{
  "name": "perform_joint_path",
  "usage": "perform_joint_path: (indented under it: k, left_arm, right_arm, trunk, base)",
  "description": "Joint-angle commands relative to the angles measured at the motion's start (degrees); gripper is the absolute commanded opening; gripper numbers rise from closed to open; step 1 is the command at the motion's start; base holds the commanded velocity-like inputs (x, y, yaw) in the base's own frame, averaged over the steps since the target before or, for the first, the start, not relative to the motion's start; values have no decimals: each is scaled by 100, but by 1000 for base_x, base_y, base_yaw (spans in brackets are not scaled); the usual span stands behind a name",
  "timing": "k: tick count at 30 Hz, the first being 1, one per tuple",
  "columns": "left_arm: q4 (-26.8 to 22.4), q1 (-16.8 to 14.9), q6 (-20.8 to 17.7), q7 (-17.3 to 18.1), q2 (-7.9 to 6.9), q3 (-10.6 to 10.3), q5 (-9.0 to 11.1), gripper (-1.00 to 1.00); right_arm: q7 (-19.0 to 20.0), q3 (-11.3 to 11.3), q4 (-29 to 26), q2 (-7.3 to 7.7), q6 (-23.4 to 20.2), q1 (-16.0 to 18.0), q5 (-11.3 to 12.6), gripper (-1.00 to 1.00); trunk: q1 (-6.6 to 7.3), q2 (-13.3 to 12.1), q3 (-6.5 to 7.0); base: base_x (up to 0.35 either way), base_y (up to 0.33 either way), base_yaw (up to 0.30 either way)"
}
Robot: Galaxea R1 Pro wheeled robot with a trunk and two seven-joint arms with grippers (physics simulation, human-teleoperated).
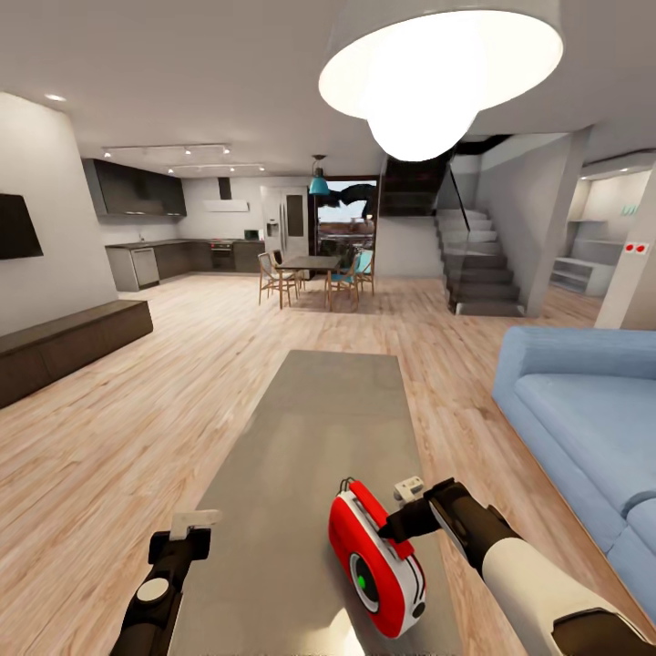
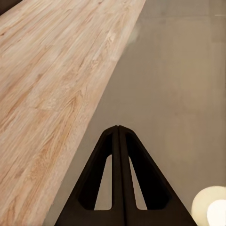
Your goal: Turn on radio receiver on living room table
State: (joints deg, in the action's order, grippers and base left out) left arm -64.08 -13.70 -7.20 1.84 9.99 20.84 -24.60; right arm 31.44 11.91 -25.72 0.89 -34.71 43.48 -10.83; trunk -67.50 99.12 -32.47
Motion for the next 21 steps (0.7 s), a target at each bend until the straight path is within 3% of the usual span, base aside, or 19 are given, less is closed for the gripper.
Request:
perform_joint_path:
  k: [1,21]
  left_arm:
    - [0,-1,0,0,0,-1,-1,-100]
    - [0,1,-1,0,0,-1,7,-100]
  right_arm:
    - [3,5,75,-1,9,-6,-42,-100]
    - [2,11,75,-1,9,-6,-48,-100]
  trunk:
    - [-24,40,-20]
    - [-68,120,-56]
  base:
    - [0,0,0]
    - [0,0,0]
